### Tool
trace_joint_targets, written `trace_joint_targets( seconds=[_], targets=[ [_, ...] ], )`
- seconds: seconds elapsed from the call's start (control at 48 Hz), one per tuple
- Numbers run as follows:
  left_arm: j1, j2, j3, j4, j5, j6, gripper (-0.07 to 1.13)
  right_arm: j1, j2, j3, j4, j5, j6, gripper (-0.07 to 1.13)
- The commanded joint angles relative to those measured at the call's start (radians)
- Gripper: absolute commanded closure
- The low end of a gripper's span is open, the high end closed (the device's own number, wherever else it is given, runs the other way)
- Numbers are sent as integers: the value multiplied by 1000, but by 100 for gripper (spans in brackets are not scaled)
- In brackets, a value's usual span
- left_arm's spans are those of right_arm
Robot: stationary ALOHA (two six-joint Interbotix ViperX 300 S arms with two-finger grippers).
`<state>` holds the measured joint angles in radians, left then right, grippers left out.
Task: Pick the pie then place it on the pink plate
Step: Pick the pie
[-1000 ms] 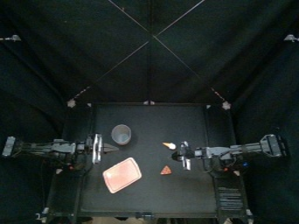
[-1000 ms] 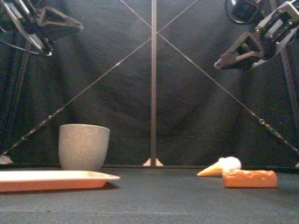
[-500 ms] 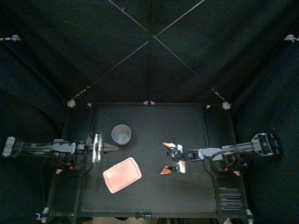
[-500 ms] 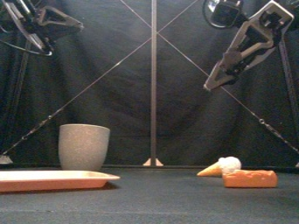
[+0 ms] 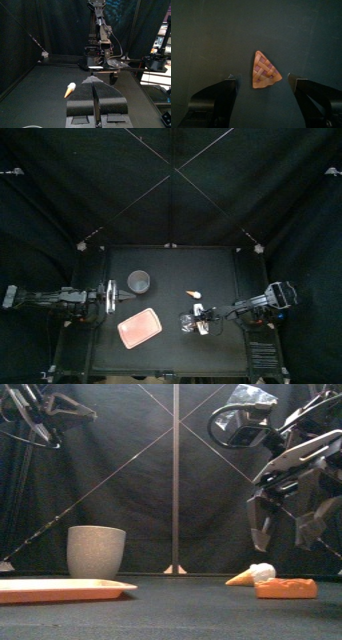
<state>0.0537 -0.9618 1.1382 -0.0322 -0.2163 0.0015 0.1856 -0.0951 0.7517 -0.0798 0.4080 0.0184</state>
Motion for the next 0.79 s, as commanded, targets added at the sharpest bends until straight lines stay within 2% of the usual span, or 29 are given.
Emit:
trace_joint_targets(
  seconds=[0.021,0.542,0.646,0.792],
  targets=[
    [9,5,-20,0,-14,0,106,9,21,-41,-20,14,-3,1],
    [9,-6,-20,2,-20,2,106,-2,167,-78,-67,43,-8,4],
    [11,-6,-20,2,-23,0,106,-8,169,-75,-61,43,-6,10],
    [9,-6,-17,0,-25,0,106,-11,169,-77,-61,43,-5,28]
  ],
)
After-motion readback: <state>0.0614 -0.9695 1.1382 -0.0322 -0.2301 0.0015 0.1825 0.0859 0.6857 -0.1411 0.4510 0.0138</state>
